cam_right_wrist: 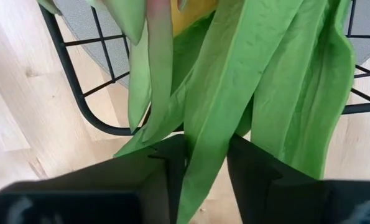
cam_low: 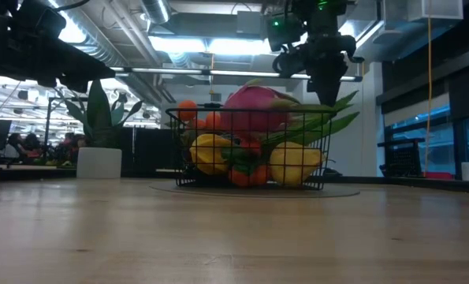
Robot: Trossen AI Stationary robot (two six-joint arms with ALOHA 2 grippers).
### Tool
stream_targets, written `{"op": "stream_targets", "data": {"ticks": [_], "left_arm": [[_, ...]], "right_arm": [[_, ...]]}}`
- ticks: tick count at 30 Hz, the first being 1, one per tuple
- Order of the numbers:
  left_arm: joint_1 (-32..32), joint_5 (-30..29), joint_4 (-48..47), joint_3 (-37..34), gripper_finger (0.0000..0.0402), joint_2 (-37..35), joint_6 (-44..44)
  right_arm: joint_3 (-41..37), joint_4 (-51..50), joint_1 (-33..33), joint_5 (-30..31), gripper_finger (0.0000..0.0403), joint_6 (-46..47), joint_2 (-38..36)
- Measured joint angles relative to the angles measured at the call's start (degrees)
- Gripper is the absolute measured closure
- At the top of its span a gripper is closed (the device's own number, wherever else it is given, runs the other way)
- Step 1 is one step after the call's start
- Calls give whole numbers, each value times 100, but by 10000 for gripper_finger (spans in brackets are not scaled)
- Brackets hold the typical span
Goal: Build produce basket
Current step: Adjust the leaf lettuce
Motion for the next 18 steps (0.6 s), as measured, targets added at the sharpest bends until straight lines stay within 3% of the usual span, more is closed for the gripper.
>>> {"op": "stream_targets", "data": {"ticks": [9, 18], "left_arm": [[1, -2, 20, 0, 229, -1, 0], [1, 0, 35, 0, 229, -1, 2]], "right_arm": [[0, 2, 0, 1, 392, 266, 0], [0, 72, 31, 2, 401, 387, 0]]}}
